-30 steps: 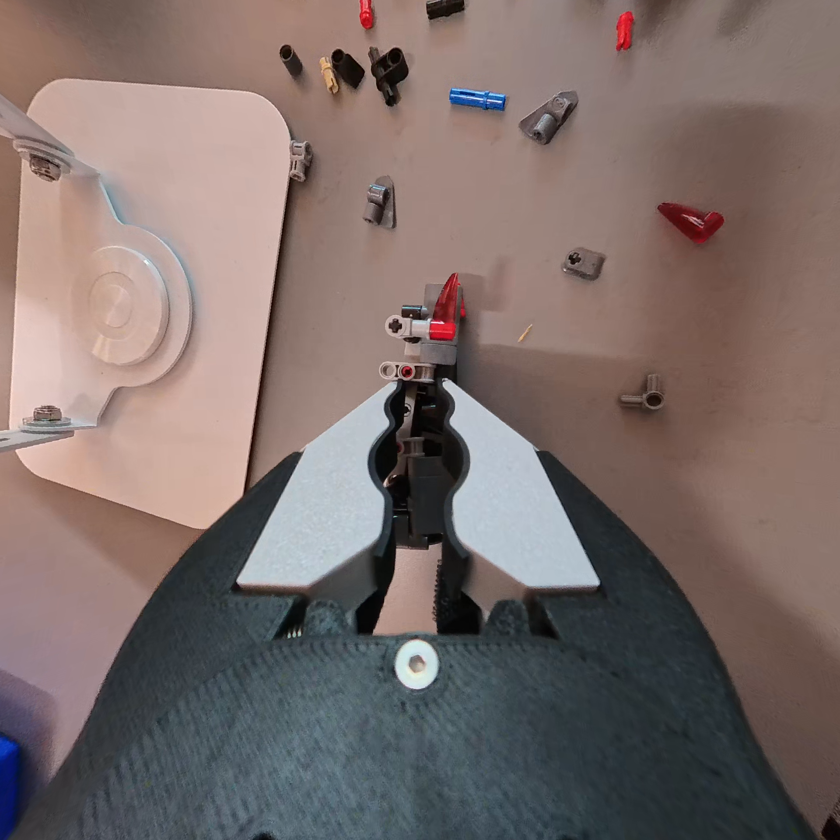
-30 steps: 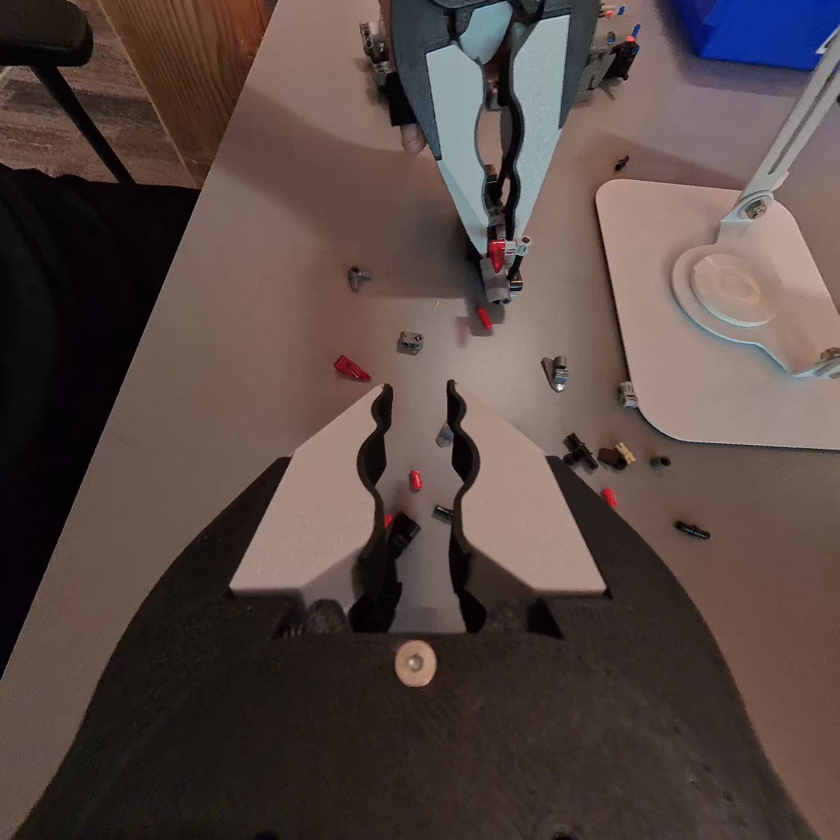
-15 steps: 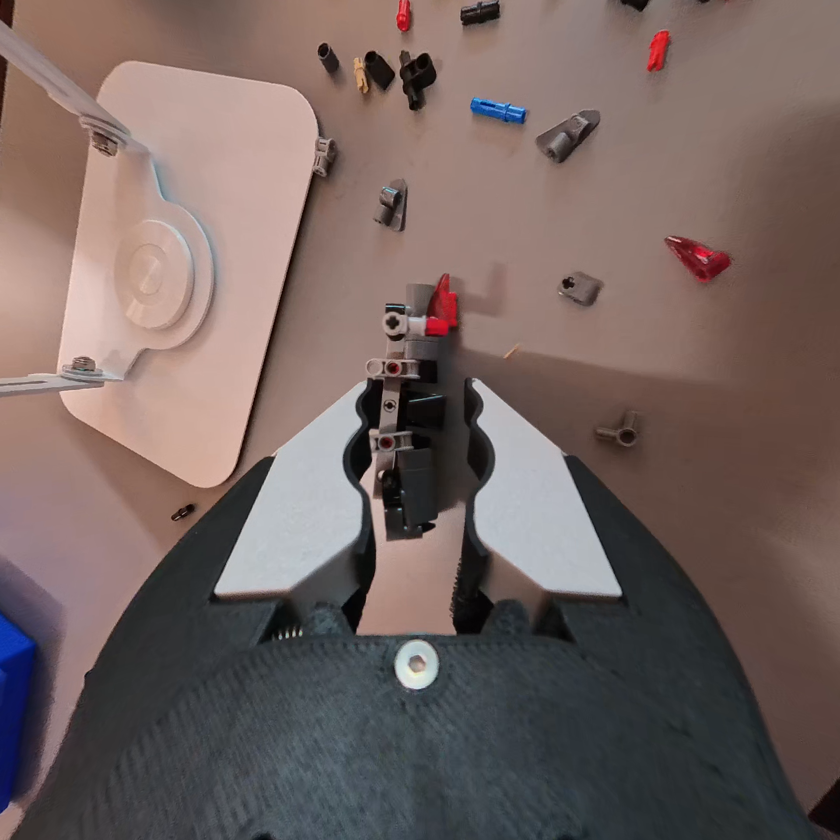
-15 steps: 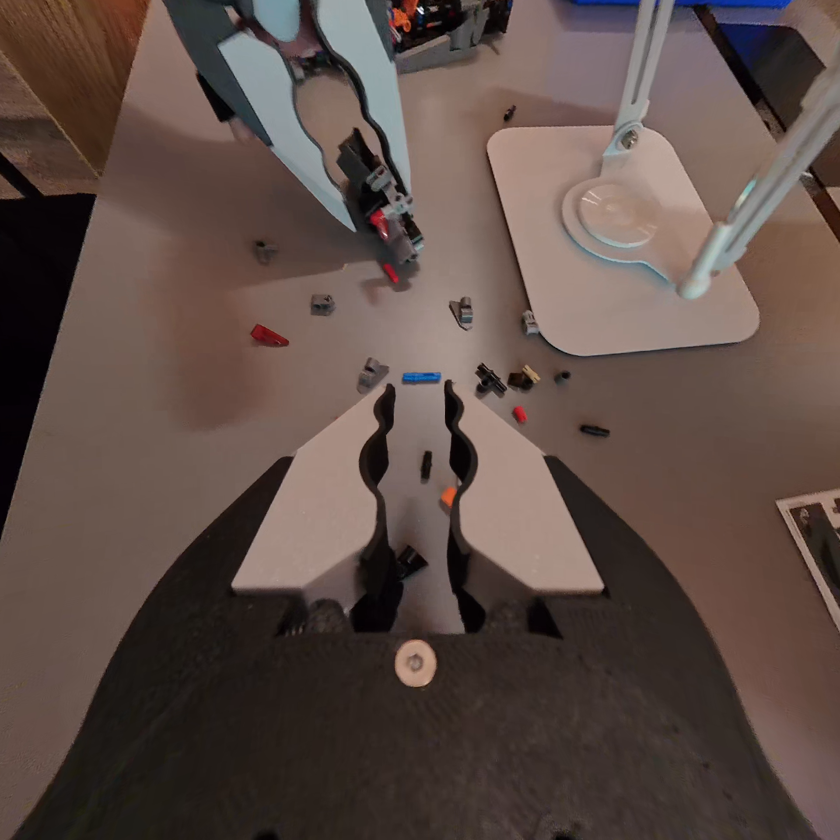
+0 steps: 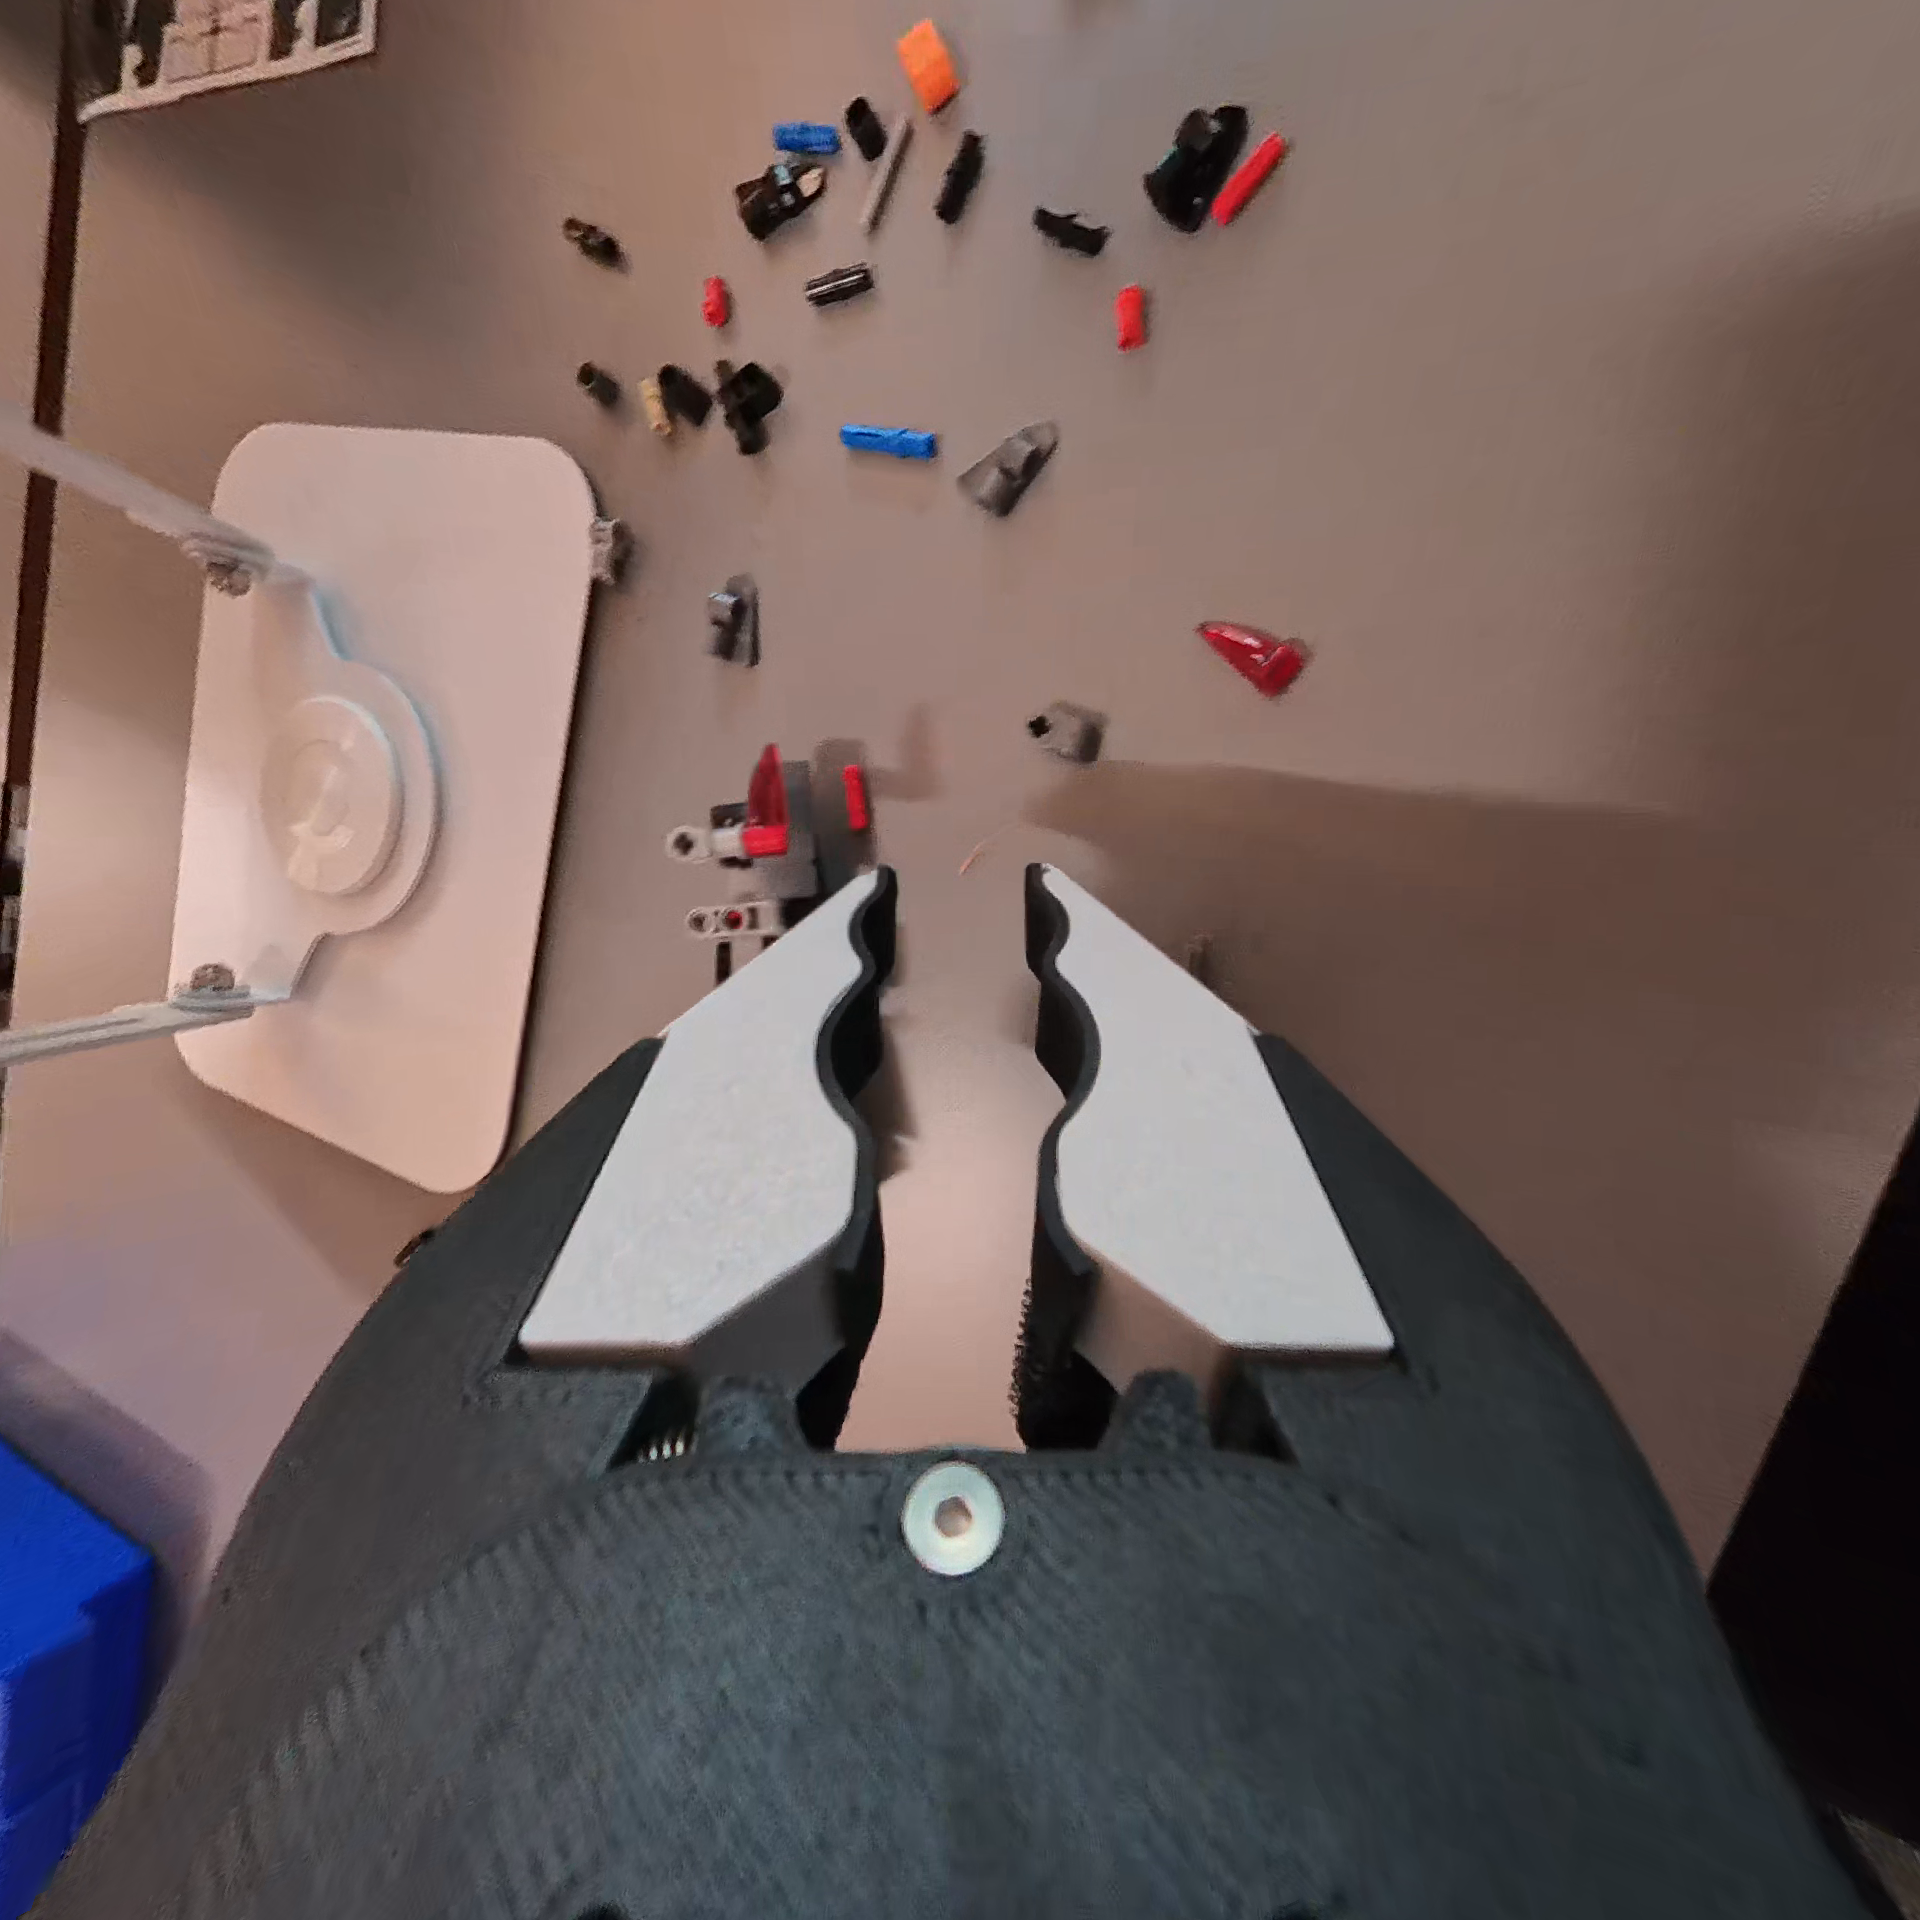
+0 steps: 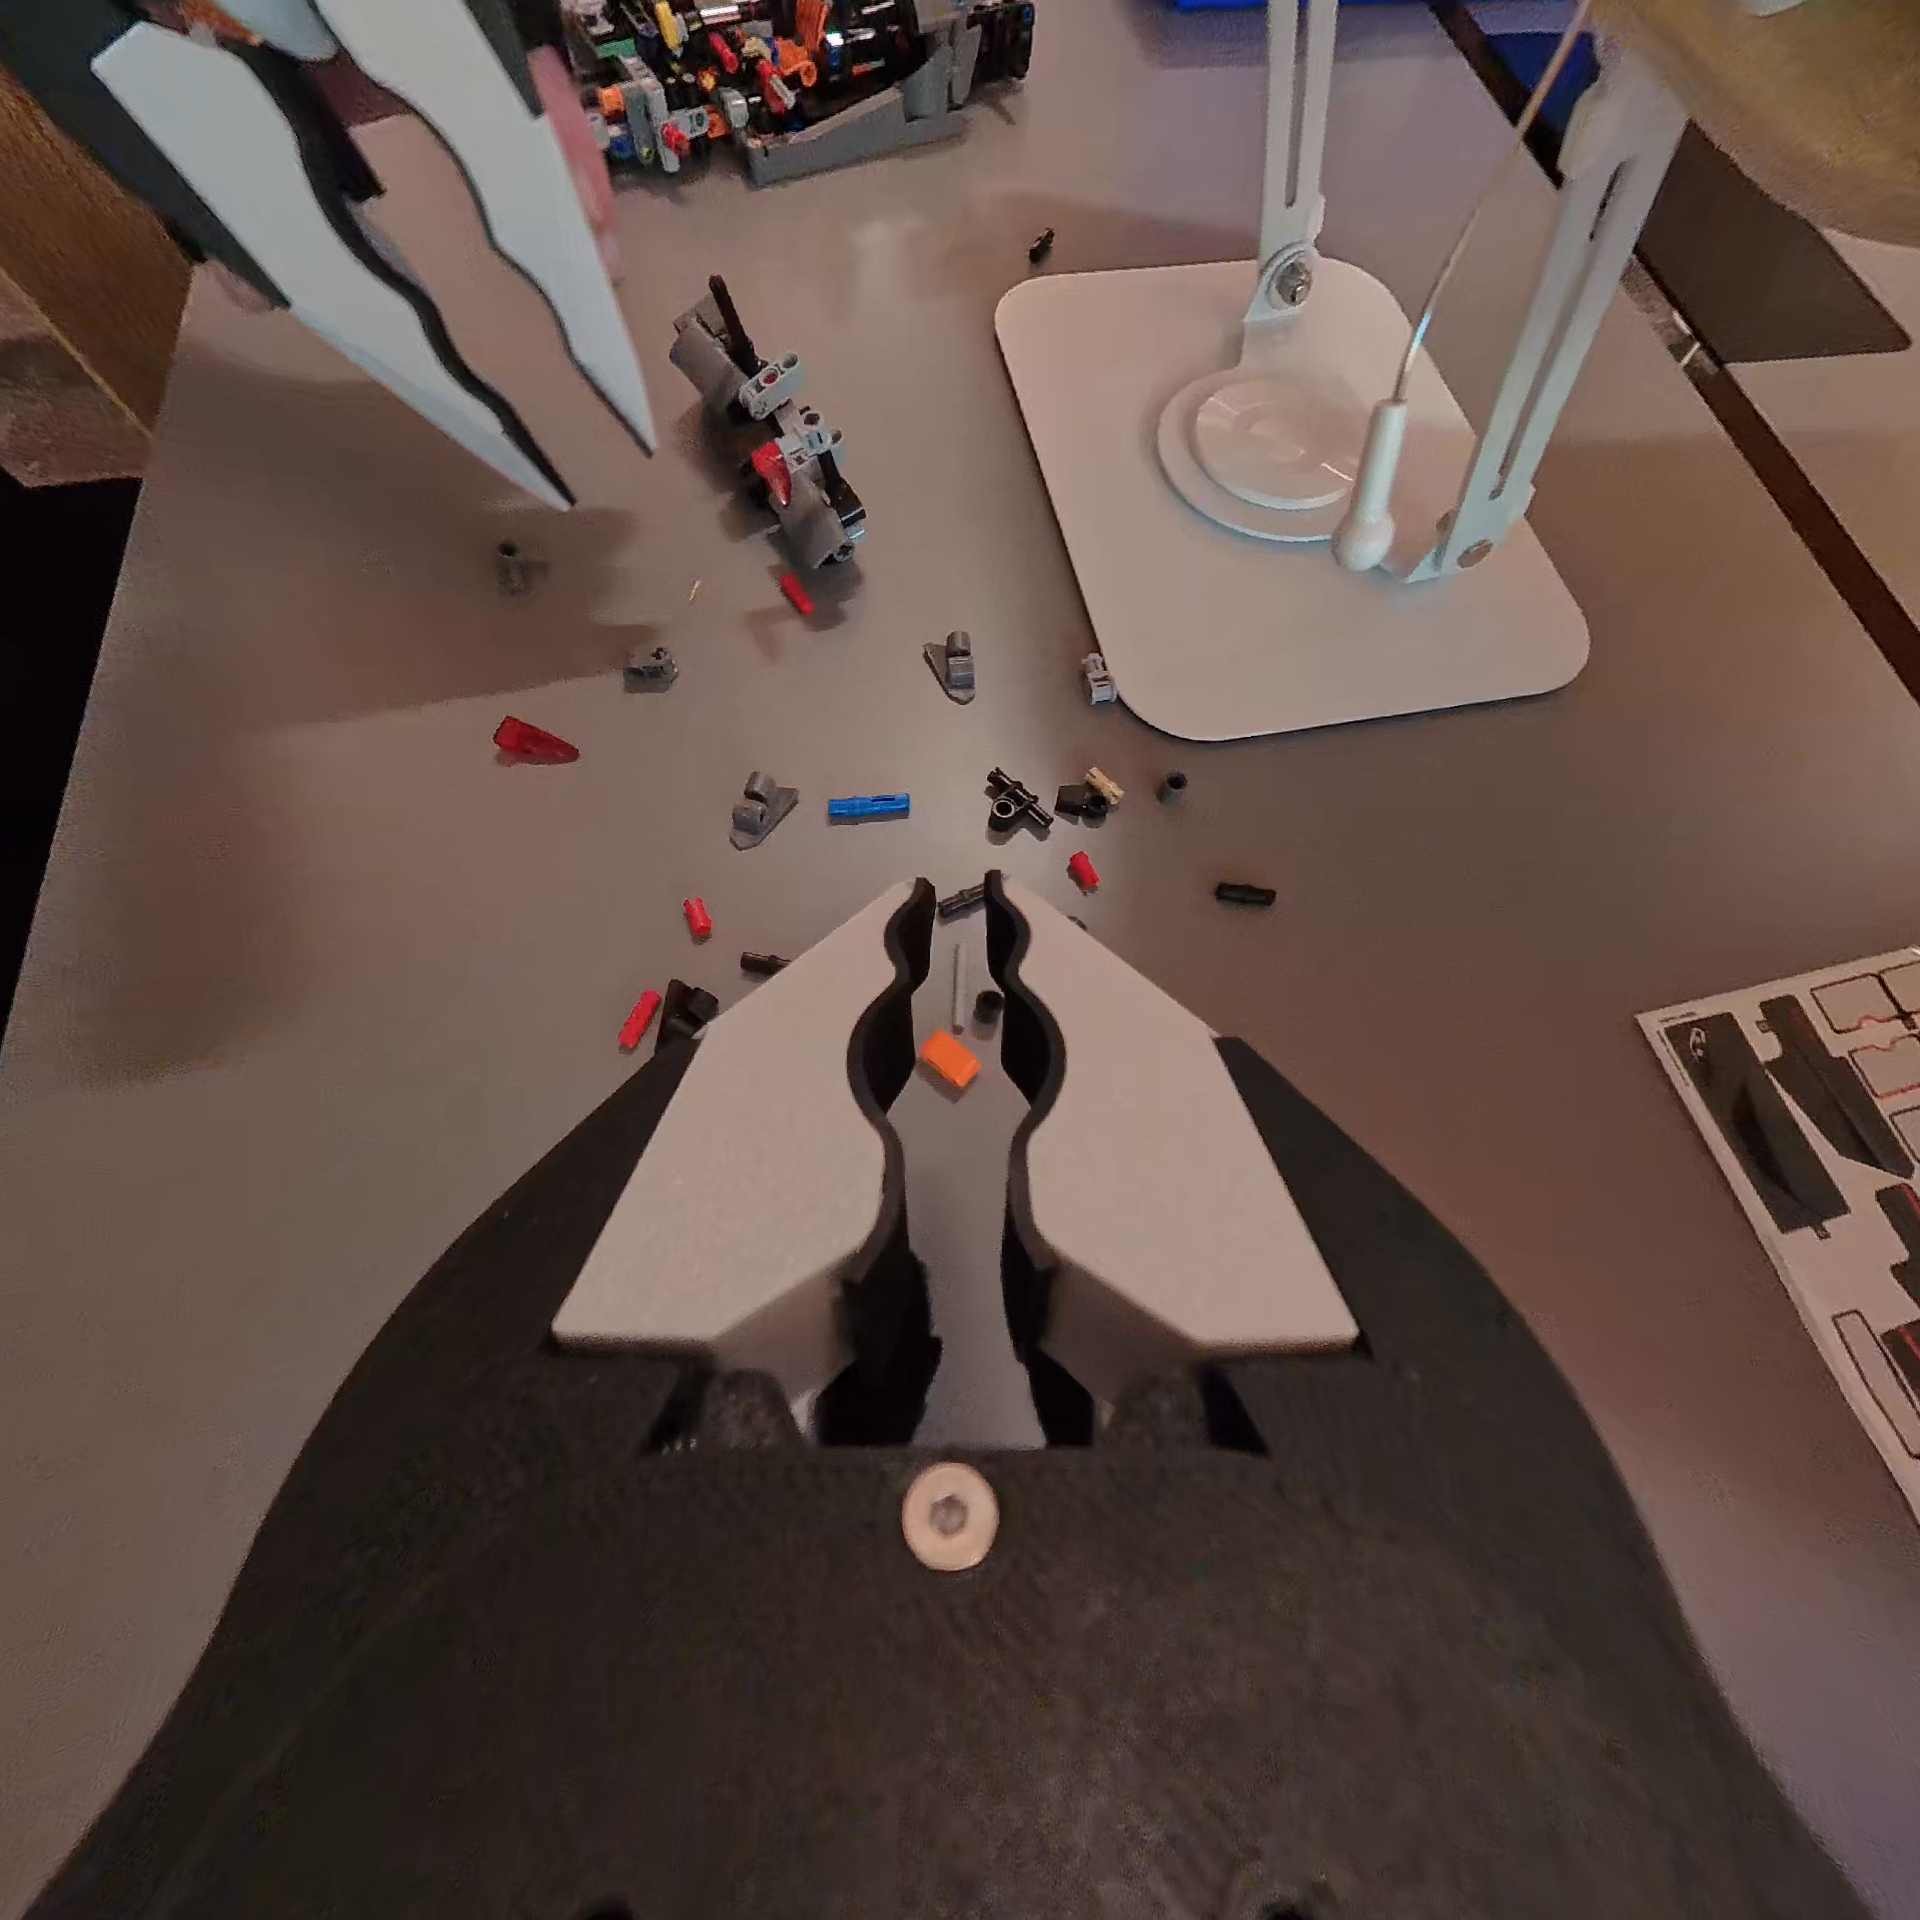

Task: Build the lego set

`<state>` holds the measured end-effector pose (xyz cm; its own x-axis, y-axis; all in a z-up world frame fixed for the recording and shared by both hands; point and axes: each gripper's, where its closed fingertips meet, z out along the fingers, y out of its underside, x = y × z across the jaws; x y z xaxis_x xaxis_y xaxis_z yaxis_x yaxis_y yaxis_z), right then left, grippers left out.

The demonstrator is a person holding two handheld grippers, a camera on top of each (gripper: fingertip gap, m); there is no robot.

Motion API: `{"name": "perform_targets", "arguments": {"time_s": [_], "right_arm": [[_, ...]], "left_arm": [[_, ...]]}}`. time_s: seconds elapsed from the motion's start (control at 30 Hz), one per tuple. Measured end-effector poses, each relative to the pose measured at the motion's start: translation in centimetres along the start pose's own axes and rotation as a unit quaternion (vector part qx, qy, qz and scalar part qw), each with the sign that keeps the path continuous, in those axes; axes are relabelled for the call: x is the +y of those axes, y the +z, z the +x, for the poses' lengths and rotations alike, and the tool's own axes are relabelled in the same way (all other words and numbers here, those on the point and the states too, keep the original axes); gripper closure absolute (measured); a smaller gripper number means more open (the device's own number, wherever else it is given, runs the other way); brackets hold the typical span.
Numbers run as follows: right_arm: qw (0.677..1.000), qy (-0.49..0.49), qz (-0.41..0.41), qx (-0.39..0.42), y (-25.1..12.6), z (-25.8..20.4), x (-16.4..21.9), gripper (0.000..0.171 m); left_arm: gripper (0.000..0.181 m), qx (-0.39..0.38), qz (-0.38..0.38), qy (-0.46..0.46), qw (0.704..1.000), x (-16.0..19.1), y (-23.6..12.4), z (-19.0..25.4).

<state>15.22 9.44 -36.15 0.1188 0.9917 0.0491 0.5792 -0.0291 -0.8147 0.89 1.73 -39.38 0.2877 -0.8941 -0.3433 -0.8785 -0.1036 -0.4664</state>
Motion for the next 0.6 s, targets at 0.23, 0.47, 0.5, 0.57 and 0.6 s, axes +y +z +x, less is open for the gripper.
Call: {"name": "perform_targets", "arguments": {"time_s": [0.23, 0.47, 0.5, 0.57, 0.6], "right_arm": [[1.000, 0.010, 0.001, 0.023, -0.8, 1.2, 0.3, 0.161], [0.998, 0.033, -0.030, 0.052, -1.5, 3.0, 1.9, 0.154], [0.997, 0.033, -0.037, 0.052, -1.4, 3.0, 2.2, 0.156], [0.997, 0.027, -0.043, 0.054, -1.4, 3.1, 2.5, 0.163], [0.997, 0.026, -0.043, 0.050, -1.4, 2.9, 2.5, 0.166]], "left_arm": [[0.159, 0.029, 0.002, 0.021, 0.999, -1.1, 1.6, 2.3], [0.160, 0.030, 0.002, 0.026, 0.999, -1.3, 1.6, 2.4], [0.160, 0.027, 0.003, 0.026, 0.999, -1.3, 1.4, 2.2], [0.160, 0.020, 0.005, 0.024, 1.000, -1.3, 1.1, 1.9], [0.160, 0.016, 0.006, 0.022, 1.000, -1.2, 0.9, 1.7]]}}
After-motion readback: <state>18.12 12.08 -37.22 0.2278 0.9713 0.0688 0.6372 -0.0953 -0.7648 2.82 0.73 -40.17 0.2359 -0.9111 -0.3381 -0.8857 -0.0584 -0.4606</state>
